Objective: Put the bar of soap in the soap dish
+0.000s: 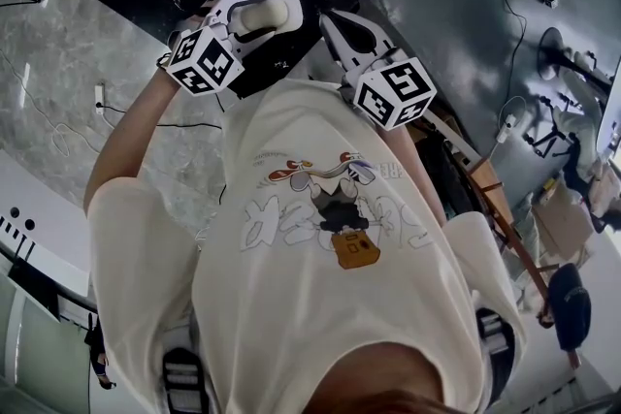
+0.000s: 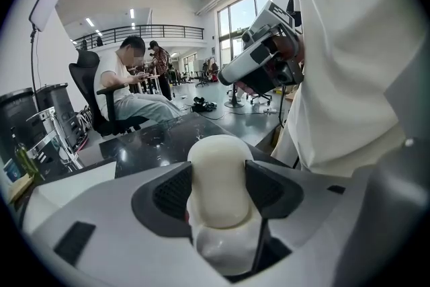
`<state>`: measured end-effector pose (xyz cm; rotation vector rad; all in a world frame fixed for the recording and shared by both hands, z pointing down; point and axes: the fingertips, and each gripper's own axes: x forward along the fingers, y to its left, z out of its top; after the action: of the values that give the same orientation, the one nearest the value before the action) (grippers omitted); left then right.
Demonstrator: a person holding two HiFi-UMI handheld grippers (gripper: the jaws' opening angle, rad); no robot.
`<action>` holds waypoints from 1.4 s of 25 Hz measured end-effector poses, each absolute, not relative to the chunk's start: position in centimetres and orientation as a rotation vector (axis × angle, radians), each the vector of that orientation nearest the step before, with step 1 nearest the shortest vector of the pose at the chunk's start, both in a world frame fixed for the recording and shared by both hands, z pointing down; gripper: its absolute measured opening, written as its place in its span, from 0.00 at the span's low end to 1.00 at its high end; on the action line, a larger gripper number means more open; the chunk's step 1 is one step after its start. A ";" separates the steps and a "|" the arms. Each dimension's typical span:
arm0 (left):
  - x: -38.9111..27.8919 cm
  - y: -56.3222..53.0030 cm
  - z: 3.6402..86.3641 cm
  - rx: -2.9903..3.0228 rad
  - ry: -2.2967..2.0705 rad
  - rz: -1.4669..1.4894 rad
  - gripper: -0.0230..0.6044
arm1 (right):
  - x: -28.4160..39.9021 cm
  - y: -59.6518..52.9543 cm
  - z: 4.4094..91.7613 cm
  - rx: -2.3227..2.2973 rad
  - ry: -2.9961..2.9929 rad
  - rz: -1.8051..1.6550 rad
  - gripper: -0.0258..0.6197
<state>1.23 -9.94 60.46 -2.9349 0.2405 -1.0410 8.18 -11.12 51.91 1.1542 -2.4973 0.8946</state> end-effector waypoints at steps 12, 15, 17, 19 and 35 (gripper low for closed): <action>1.4 -9.7 60.6 -2.877 0.282 -1.086 0.45 | 8.6 -9.8 50.9 1.179 -2.524 0.863 0.05; 1.4 -9.6 60.6 -2.869 0.293 -1.089 0.45 | 8.9 -9.3 50.8 1.200 -2.525 0.857 0.05; 1.5 -9.6 60.6 -2.872 0.313 -1.086 0.45 | 9.1 -9.0 50.8 1.207 -2.522 0.857 0.05; 1.7 -9.8 60.6 -2.873 0.334 -1.082 0.45 | 9.3 -8.8 50.8 1.211 -2.520 0.855 0.05; 4.1 -11.5 60.3 -2.976 0.581 -1.071 0.45 | 10.9 -7.5 50.4 1.241 -2.547 0.857 0.05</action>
<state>4.14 -11.52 60.27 -2.9761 0.5814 -1.0705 10.91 -7.47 50.40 1.2414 -2.5471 0.8574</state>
